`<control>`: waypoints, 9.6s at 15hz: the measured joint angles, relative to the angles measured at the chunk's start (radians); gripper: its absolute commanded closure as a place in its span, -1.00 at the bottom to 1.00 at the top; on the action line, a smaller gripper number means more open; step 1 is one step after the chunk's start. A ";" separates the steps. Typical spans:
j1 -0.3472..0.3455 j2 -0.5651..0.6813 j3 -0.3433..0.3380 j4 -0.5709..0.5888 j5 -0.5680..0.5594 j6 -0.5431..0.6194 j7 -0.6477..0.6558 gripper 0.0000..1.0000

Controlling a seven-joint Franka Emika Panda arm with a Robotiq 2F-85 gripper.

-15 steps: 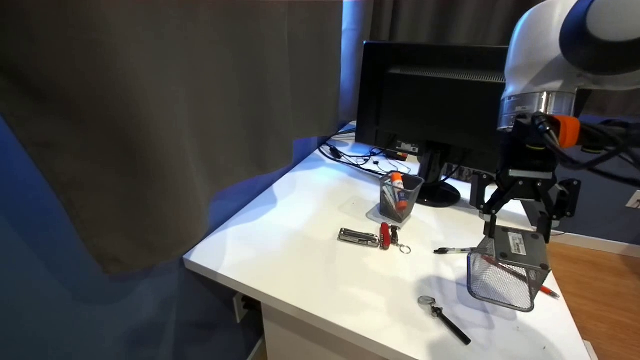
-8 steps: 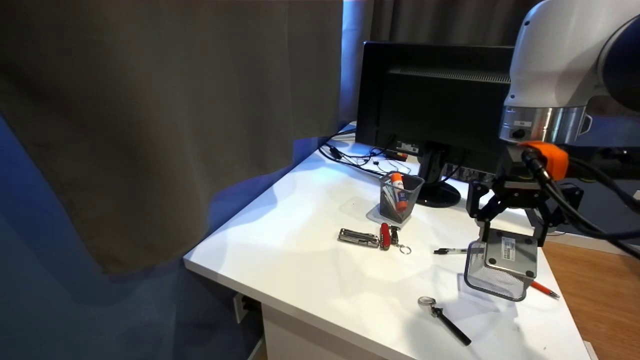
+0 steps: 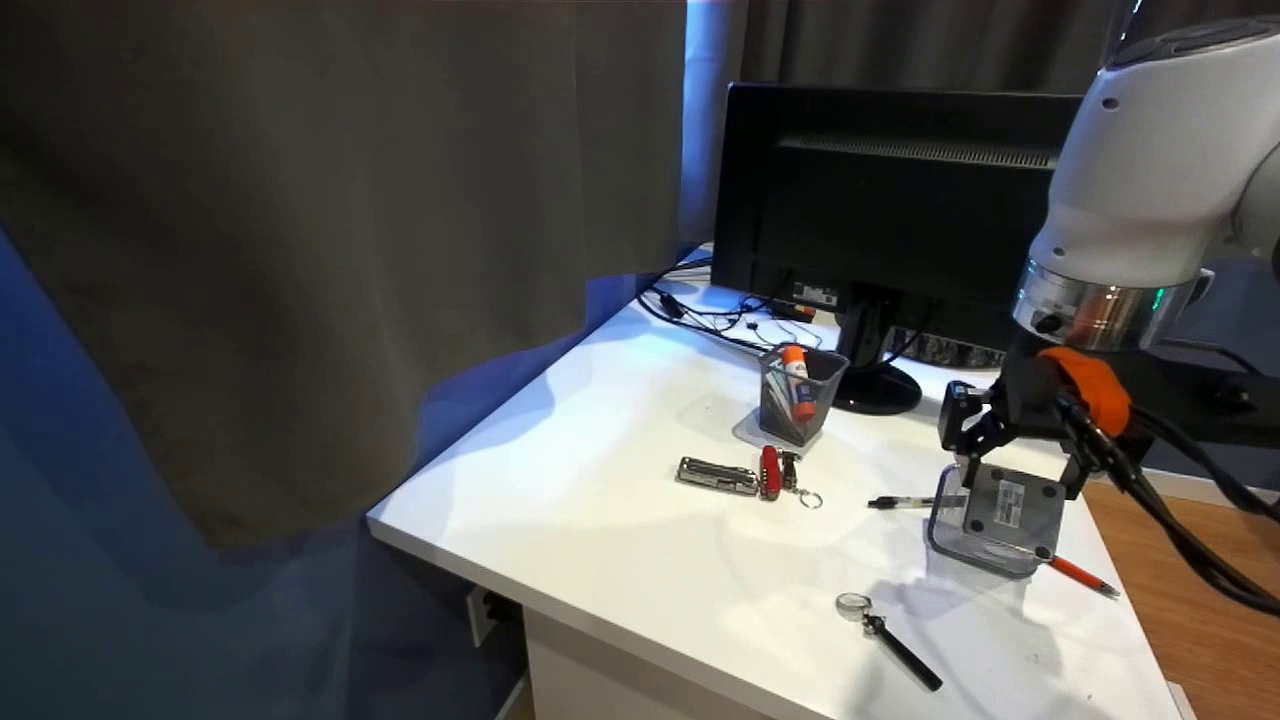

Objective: Place the basket on the left upright

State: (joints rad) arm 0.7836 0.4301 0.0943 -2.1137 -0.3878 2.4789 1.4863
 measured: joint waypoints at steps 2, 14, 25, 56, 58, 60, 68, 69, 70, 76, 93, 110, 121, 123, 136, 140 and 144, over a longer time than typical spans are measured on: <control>0.020 0.000 -0.008 -0.006 -0.037 0.000 0.043 -0.96; -0.017 -0.009 0.001 -0.020 0.013 0.000 0.060 -1.00; -0.341 0.000 0.196 -0.109 0.532 0.025 -0.342 -1.00; -0.327 -0.022 0.189 -0.173 0.767 0.113 -0.730 0.96; -0.287 -0.066 0.165 -0.197 0.662 0.126 -0.691 0.96; -0.251 -0.104 0.143 -0.222 0.551 0.159 -0.642 0.96; -0.053 -0.158 -0.068 -0.310 0.004 0.484 -0.339 0.96; -0.013 -0.157 -0.119 -0.313 -0.072 0.519 -0.297 0.96; 0.025 -0.157 -0.167 -0.314 -0.134 0.546 -0.262 0.96; 0.152 -0.132 -0.306 -0.318 -0.284 0.665 -0.210 0.96; 0.290 -0.050 -0.437 -0.339 -0.314 0.840 -0.275 -1.00; 0.061 -0.239 -0.250 -0.413 -0.230 0.581 -0.311 -1.00; -0.325 -0.069 0.077 -0.346 -0.111 0.599 -0.899 -1.00; -0.387 -0.050 0.120 -0.325 -0.110 0.599 -0.943 -1.00; -0.403 0.145 0.073 -0.178 -0.128 0.629 -1.021 -1.00; -0.381 0.195 0.057 -0.146 -0.128 0.642 -1.034 -0.36; -0.372 0.229 0.056 -0.126 -0.128 0.650 -1.049 0.20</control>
State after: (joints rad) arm 0.4118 0.6595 0.1508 -2.2397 -0.5162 3.1291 0.4372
